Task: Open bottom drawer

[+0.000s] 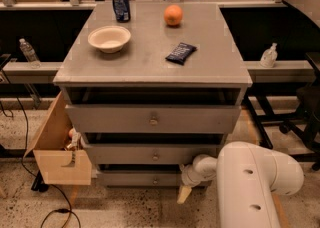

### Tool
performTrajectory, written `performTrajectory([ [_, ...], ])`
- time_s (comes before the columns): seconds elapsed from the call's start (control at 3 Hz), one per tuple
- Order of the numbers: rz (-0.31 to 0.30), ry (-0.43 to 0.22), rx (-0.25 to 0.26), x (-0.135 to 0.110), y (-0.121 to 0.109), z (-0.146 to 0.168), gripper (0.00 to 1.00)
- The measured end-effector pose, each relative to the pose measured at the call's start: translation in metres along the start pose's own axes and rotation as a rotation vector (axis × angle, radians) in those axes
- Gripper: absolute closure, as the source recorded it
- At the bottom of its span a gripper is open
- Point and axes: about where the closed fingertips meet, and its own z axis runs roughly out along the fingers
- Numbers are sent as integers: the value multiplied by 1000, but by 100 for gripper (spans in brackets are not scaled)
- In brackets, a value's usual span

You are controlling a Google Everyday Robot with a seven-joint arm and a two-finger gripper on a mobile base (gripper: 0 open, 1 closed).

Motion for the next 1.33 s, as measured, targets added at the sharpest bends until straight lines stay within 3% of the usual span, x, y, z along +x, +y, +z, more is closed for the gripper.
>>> performTrajectory([
  [0.67,8,39,-29,7,13,13,2],
  [1.33,44,71,-48,18,26,14,47],
])
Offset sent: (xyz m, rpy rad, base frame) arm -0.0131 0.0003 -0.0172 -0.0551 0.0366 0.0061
